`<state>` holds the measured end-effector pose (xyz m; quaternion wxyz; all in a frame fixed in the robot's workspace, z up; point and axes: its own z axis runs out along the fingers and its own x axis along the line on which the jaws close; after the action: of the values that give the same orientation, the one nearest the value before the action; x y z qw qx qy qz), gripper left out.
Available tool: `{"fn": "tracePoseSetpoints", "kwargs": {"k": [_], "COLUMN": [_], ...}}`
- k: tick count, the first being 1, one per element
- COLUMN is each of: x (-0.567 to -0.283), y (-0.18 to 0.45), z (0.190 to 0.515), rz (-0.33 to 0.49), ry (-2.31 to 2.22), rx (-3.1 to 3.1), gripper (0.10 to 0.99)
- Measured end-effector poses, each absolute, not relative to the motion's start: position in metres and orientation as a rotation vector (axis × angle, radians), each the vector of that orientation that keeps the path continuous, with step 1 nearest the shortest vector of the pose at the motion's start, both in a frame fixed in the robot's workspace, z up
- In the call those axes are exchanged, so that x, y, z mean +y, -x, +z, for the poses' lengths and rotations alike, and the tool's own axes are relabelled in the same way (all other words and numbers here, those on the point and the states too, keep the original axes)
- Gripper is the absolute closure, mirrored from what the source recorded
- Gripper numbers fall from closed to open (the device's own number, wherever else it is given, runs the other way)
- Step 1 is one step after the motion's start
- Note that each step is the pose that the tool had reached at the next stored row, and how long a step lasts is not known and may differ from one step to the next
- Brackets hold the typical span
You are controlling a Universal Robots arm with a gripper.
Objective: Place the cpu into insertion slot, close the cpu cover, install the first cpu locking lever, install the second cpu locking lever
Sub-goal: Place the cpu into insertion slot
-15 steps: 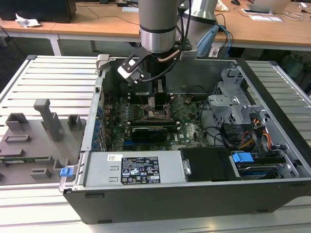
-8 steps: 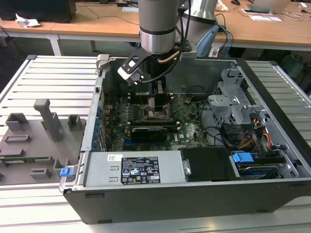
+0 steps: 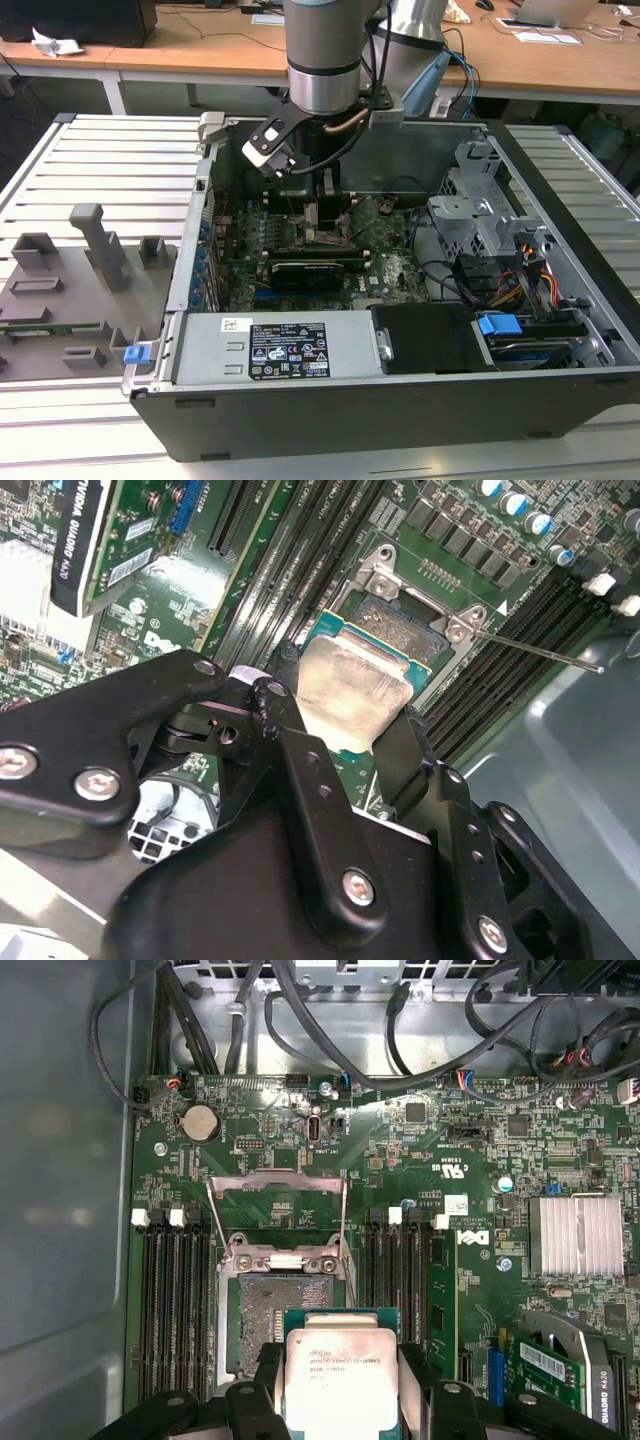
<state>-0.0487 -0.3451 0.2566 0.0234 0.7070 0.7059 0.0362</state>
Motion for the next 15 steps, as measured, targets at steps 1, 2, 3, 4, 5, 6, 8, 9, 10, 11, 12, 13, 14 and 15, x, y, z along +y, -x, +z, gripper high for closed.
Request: {"fn": "tracePoseSetpoints", "kwargs": {"k": [1,2,3,4,5,6,8,9,10,11,12,13,14,15], "x": [-0.343,-0.341,-0.340,-0.340,-0.340,-0.340,-0.340,-0.340,-0.340,-0.340,-0.340,-0.340,-0.340,-0.340], "y": [0.049,0.049,0.048,0.048,0.048,0.049,0.049,0.049,0.049,0.049,0.049,0.049,0.049,0.049], "z": [0.255,0.253,0.251,0.250,0.249,0.247,0.247,0.246,0.246,0.246,0.245,0.245,0.245,0.244], "rz": [0.112,0.112,0.113,0.112,0.112,0.112,0.112,0.112,0.112,0.112,0.113,0.112,0.112,0.112], "ry": [-2.188,-2.189,-2.189,-2.189,-2.189,-2.189,-2.189,-2.189,-2.189,-2.189,-2.189,-2.189,-2.189,-2.189], "rx": [2.185,2.185,2.185,2.185,2.185,2.185,2.185,2.185,2.185,2.185,2.185,2.185,2.185,2.185], "gripper": [0.545,0.545,0.545,0.545,0.545,0.545,0.545,0.545,0.545,0.545,0.545,0.545,0.545,0.545]}}
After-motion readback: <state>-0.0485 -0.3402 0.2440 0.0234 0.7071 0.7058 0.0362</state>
